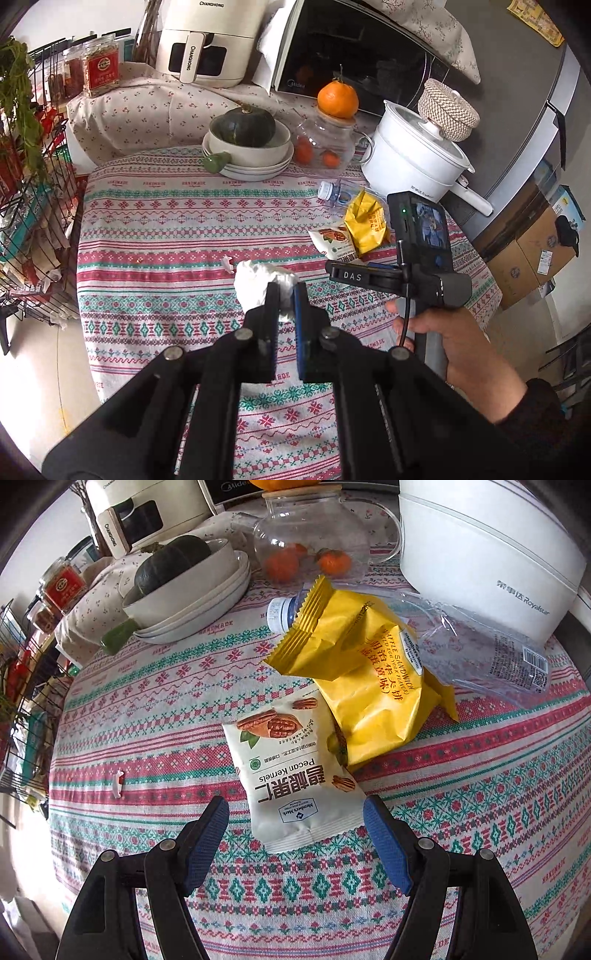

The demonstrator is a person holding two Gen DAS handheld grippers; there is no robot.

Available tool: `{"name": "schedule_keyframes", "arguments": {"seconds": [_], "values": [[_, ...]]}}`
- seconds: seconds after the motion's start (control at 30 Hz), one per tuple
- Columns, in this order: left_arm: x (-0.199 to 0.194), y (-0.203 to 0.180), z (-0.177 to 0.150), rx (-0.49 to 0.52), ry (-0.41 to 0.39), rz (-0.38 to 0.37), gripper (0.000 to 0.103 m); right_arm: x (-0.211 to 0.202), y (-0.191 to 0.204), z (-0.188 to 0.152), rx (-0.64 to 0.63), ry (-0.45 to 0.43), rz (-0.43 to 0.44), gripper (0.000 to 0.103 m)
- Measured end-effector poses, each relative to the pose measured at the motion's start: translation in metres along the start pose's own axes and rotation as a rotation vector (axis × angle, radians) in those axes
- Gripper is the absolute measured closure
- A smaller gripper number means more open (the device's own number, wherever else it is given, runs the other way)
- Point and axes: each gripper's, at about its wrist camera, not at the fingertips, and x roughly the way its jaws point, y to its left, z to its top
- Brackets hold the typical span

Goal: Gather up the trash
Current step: 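Grasp the white pecan kernels bag with the right gripper while the left holds the tissue, then carry the tissue and pecan bag over the bin and open both grippers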

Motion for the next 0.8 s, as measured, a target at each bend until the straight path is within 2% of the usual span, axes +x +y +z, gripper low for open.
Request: {"name": "schedule_keyframes", "arguments": {"seconds": [0.17,0.23,0.27,0.3,0.33,0.5,0.8], "values": [[0.002,0.0,0.0,-0.006,0.003,0.002,0.095,0.006,0.003,-0.001,-0.039,-0.017,-0.054,0.046],[0.003,-0.002,0.0,-0.003,0.004,0.001,0.095,0.003,0.005,-0.002,-0.048,-0.012,-0.036,0.065],[0.003,-0.003,0.0,-0.001,0.004,0.0,0.095,0.0,0.006,-0.003,-0.056,-0.01,-0.033,0.069],[0.003,-0.005,0.0,0.002,0.004,-0.002,0.095,-0.003,0.009,-0.005,-0.066,-0.011,-0.028,0.077],[0.003,-0.006,-0.001,0.004,0.003,-0.005,0.095,-0.006,0.01,-0.006,-0.075,-0.008,-0.015,0.093],[-0.004,-0.016,-0.005,0.014,-0.012,-0.025,0.095,-0.031,0.008,-0.016,-0.095,-0.03,0.005,0.099],[-0.013,-0.043,-0.02,0.066,-0.033,-0.057,0.095,-0.096,-0.018,-0.047,-0.087,-0.059,0.056,0.101]]}}
